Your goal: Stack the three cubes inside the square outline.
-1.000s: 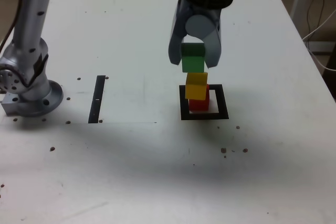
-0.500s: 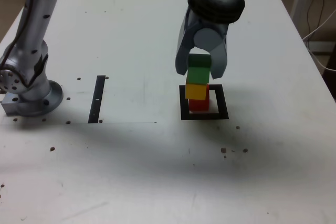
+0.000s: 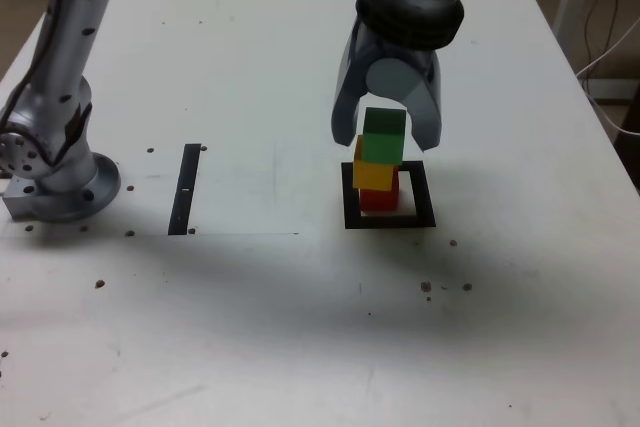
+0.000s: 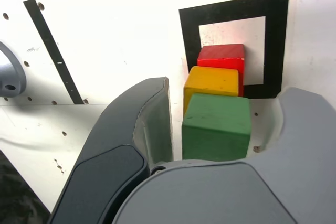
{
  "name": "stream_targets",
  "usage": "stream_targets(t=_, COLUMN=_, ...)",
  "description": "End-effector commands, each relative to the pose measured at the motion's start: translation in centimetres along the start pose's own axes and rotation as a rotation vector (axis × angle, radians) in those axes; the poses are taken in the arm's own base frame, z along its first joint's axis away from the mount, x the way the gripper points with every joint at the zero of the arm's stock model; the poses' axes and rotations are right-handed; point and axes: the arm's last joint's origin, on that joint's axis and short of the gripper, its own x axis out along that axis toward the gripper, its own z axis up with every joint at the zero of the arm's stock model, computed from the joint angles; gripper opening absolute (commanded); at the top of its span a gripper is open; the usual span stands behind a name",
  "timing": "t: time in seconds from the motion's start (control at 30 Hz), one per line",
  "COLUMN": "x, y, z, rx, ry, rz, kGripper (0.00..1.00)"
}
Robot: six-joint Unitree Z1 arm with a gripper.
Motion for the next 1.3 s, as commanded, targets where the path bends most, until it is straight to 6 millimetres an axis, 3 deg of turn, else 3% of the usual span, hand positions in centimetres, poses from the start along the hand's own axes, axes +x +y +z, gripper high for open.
stream_targets(t=0.0, x=-0.7, y=0.1, z=-0.8, rx=-0.003, ry=-0.017, rz=0.009, kGripper=0.99)
stream_targets(t=0.33, x=-3.6, y=0.3, z=-5.4, rx=-0.047, ry=-0.108, rz=0.075, kGripper=0.99)
stream_targets(t=0.6, x=-3.3, y=0.3, z=-10.9, rx=-0.117, ry=-0.092, rz=0.075, kGripper=0.99)
stream_targets(t=0.73, x=-2.0, y=0.2, z=-13.9, rx=-0.145, ry=-0.070, rz=0.074, kGripper=0.99)
stream_targets(t=0.9, x=1.0, y=-0.1, z=-17.2, rx=-0.179, ry=-0.028, rz=0.059, kGripper=0.99)
stream_targets(t=1.27, x=7.5, y=-0.7, z=-19.4, rx=-0.195, ry=0.031, rz=0.010, kGripper=0.99)
